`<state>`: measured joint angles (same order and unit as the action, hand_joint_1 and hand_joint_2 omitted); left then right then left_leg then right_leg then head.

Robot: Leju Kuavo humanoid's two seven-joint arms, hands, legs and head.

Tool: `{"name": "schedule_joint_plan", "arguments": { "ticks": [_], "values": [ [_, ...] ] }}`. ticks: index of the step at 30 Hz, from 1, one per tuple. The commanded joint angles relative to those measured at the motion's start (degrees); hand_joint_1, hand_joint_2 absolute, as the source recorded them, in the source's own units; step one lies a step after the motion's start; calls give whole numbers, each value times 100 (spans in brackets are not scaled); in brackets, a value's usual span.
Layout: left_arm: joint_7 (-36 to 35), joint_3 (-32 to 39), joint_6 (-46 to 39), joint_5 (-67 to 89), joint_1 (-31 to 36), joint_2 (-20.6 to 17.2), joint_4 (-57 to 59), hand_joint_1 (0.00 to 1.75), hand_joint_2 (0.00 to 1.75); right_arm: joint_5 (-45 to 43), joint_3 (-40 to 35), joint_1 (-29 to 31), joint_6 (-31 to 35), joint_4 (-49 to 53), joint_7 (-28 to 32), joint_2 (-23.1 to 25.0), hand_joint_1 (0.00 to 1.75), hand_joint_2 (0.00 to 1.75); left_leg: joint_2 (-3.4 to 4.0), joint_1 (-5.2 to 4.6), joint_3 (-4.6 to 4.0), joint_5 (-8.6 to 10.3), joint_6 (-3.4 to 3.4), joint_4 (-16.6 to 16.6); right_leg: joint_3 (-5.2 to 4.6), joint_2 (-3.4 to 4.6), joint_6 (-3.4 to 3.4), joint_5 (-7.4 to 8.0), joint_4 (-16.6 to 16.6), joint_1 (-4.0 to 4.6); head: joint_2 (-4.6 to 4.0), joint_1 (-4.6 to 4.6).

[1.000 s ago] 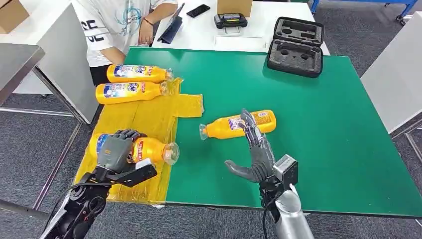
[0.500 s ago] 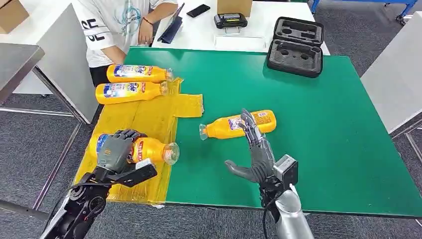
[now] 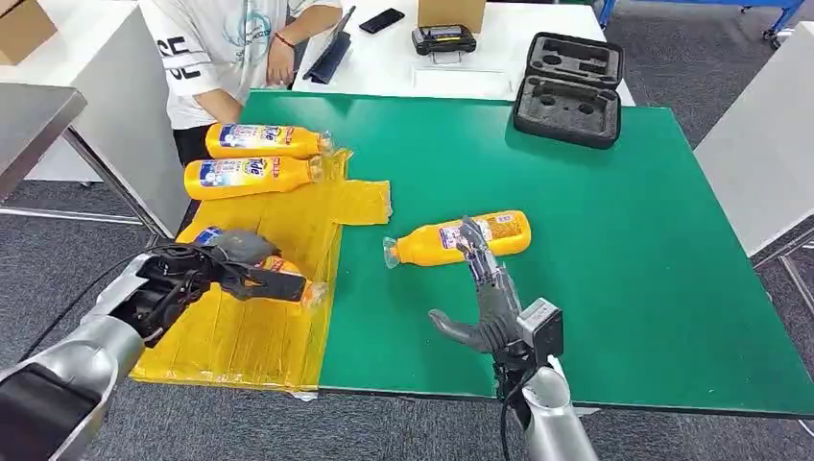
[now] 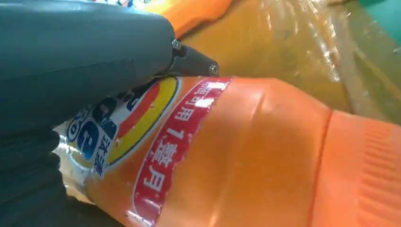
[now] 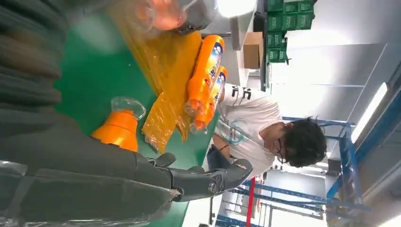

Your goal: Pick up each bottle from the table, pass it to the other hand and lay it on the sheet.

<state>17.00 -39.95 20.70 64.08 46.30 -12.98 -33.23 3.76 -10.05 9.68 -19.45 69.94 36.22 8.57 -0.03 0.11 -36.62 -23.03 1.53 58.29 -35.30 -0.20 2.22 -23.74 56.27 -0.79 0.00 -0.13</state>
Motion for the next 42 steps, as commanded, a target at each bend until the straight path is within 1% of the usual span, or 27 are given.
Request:
{"name": "schedule_joint_plan", "arguments": {
  "ticks": [1,4,5,8,9,10,11,14,15,17,18,19,20,23,25,27,28,29,35,37,38,39,41,42],
  "values": [
    [-70,-472,16,-166,403,24,678,175,175,45,2,-26,11,-218,-35,-111,0,175,2,4,18,-7,-5,-1,18,3,-6,-5,-3,4,0,-2],
    [-138,-464,-30,-264,348,33,631,175,175,65,18,-86,-8,-144,-59,-133,0,175,-3,5,17,-8,-6,-1,20,-2,-6,-6,-3,5,0,0],
    [-153,-464,-46,-280,332,30,622,175,175,70,17,-90,-14,-143,-63,-140,0,175,-4,6,29,-13,-8,-2,32,-3,-9,-11,-4,5,0,0],
    [-254,-446,-89,-325,304,-7,600,175,175,81,22,-136,-17,-118,-64,-138,0,175,-1,3,11,-4,-4,-3,13,1,-5,-3,-4,2,0,2],
    [-291,-440,-99,-349,293,-12,593,175,175,92,21,-158,-18,-99,-64,-139,0,175,-2,6,28,-14,-8,-1,32,1,-9,-11,-3,5,0,2],
    [-306,-437,-61,-363,285,-11,614,175,175,95,19,-165,-22,-93,-64,-138,0,175,0,5,17,-8,-6,-2,20,2,-6,-6,-4,4,0,0],
    [-347,-424,-51,-389,286,2,641,175,175,101,19,-149,-22,-105,-66,-130,0,175,-2,6,29,-14,-9,-2,33,1,-10,-11,-4,6,0,2],
    [-458,-333,-85,-488,294,121,759,175,175,115,35,-85,-11,-162,-87,-94,0,175,-3,1,11,-4,-5,-3,14,1,-5,-3,-2,1,0,2],
    [-475,-334,-94,-492,292,143,771,175,175,117,37,-82,-9,-169,-90,-92,0,175,0,4,24,-10,-8,-2,26,4,-9,-8,-2,3,0,0],
    [-475,-334,-94,-492,292,143,771,175,175,117,37,-82,-9,-169,-90,-92,0,175,-4,4,13,-4,-5,-2,17,-1,-6,-3,-4,4,0,0],
    [-475,-334,-94,-492,292,143,771,175,175,117,37,-82,-9,-169,-90,-92,0,175,-5,6,28,-11,-8,-1,32,-1,-10,-10,-3,6,0,2],
    [-484,-287,-128,-545,284,160,775,175,175,123,41,-104,-7,-157,-92,-96,0,175,-4,3,17,-6,-7,-2,20,0,-7,-5,-3,3,0,0],
    [-528,-281,-182,-547,272,158,762,175,175,127,37,-127,-13,-138,-96,-105,0,175,-2,6,33,-13,-10,-3,35,2,-11,-10,-4,6,0,2],
    [-791,-121,-378,-641,178,233,737,175,175,146,37,-152,-20,-104,-110,-112,0,175,-5,2,15,-3,-5,-5,18,-2,-5,-3,-5,2,0,0],
    [-956,-21,-535,-691,118,285,742,175,175,155,30,-138,-10,-132,-118,-120,0,175,-8,7,42,-15,-9,-5,48,-4,-11,-14,-10,7,0,2],
    [-1025,96,-652,-753,47,309,747,175,175,166,10,-136,8,-149,-121,-132,0,175,-3,2,23,-7,-5,-4,25,1,-6,-6,-5,1,0,0],
    [-1043,116,-693,-753,12,319,747,175,175,168,0,-132,6,-159,-121,-134,0,175,-2,4,36,-13,-8,-6,39,2,-9,-10,-8,4,0,2],
    [-1109,207,-785,-777,-40,365,768,175,175,171,-6,-120,30,-173,-121,-130,0,175,-2,2,30,-9,-7,-7,33,2,-7,-7,-8,2,0,2],
    [-1103,243,-774,-806,-54,416,831,175,175,166,-24,-94,26,-216,-129,-124,0,175,-12,0,19,-4,-5,-6,23,-4,-5,-4,-6,-1,0,0],
    [-1103,243,-774,-806,-54,416,831,175,175,166,-24,-94,26,-216,-129,-124,0,175,-10,5,43,-14,-10,-7,48,-1,-11,-11,-9,5,0,0],
    [-1103,243,-774,-806,-54,416,831,175,175,166,-24,-94,26,-216,-129,-124,0,175,-11,-1,18,-3,-5,-6,22,-2,-5,-2,-5,-2,0,0],
    [-1103,243,-774,-806,-54,416,831,175,175,166,-24,-94,26,-216,-129,-124,0,175,-8,2,32,-9,-8,-6,37,1,-9,-6,-8,2,0,0],
    [-1103,243,-774,-806,-54,416,831,175,175,166,-24,-94,26,-216,-129,-124,0,175,-11,1,18,-4,-4,-6,23,-2,-5,-2,-6,0,0,0],
    [-1103,243,-774,-806,-54,416,831,175,175,166,-24,-94,26,-216,-129,-124,0,175,-8,6,47,-15,-10,-9,52,2,-12,-10,-12,6,0,0]
  ]
}}
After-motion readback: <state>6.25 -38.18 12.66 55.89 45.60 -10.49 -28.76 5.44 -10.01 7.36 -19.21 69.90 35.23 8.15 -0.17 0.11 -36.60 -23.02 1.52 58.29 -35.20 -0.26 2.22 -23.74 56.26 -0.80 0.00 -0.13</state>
